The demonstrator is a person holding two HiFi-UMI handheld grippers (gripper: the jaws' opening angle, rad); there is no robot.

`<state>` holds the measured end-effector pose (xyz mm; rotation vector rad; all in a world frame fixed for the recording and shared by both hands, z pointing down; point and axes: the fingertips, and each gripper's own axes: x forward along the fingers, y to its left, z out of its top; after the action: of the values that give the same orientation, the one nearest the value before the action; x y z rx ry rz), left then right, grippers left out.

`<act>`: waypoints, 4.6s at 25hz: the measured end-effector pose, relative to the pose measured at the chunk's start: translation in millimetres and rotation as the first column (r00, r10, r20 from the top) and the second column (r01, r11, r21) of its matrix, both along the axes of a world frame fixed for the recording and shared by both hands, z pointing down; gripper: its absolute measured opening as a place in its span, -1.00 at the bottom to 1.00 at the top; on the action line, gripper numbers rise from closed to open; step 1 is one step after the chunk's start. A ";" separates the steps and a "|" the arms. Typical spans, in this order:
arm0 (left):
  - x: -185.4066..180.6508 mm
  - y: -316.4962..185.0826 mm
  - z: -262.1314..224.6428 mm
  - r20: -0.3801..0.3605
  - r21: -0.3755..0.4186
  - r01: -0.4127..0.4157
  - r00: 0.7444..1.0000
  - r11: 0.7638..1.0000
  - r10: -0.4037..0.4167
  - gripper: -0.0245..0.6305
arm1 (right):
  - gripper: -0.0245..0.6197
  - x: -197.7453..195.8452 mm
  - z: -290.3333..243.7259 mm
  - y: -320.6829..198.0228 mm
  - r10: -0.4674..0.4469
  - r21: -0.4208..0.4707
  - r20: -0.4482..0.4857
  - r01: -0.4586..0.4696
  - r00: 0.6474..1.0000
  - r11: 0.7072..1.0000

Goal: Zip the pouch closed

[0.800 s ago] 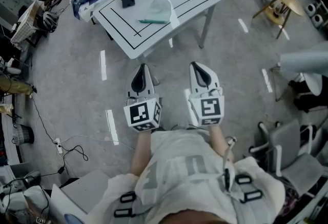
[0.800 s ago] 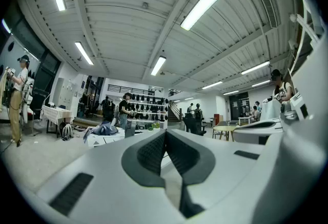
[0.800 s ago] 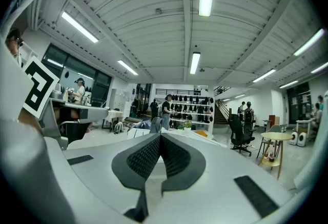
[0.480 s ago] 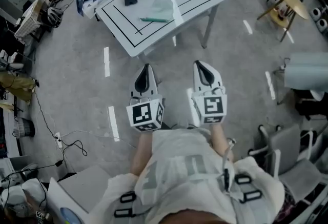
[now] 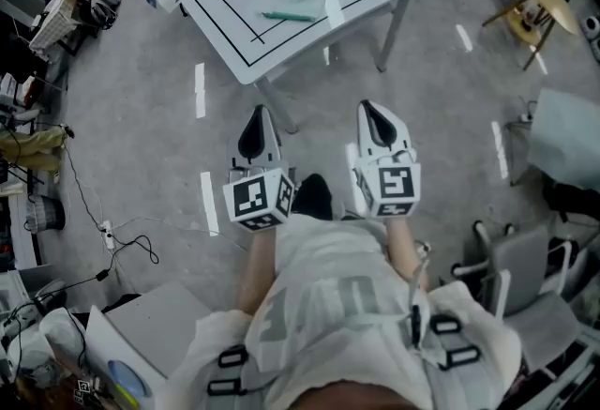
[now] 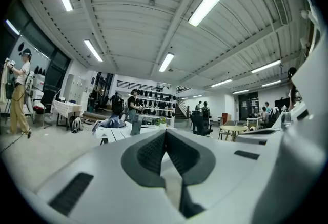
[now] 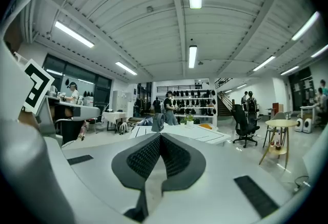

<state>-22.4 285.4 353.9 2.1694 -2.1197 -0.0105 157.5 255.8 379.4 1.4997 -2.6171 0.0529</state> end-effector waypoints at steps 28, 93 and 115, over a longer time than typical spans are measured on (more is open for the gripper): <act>-14.8 -163.4 28.5 -0.004 -0.019 -0.050 0.999 0.999 0.050 -0.91 | -0.90 -12.0 40.6 -134.0 0.051 -0.114 -0.035 -0.054 0.998 0.992; -202.4 -355.8 40.0 0.051 -0.089 0.229 0.973 0.969 -0.225 -0.91 | -0.48 -314.6 110.1 -362.8 -0.550 -0.437 -0.220 0.423 0.806 0.794; -241.4 -330.4 69.0 0.012 -0.147 0.308 0.951 0.940 -0.309 -0.91 | -0.82 -316.1 179.7 -358.1 -0.561 -0.607 -0.400 0.249 0.724 0.755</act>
<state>-263.8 -44.9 422.8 1.7349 -2.3497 0.1044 -158.6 -102.2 559.0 0.5766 -2.1317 0.2138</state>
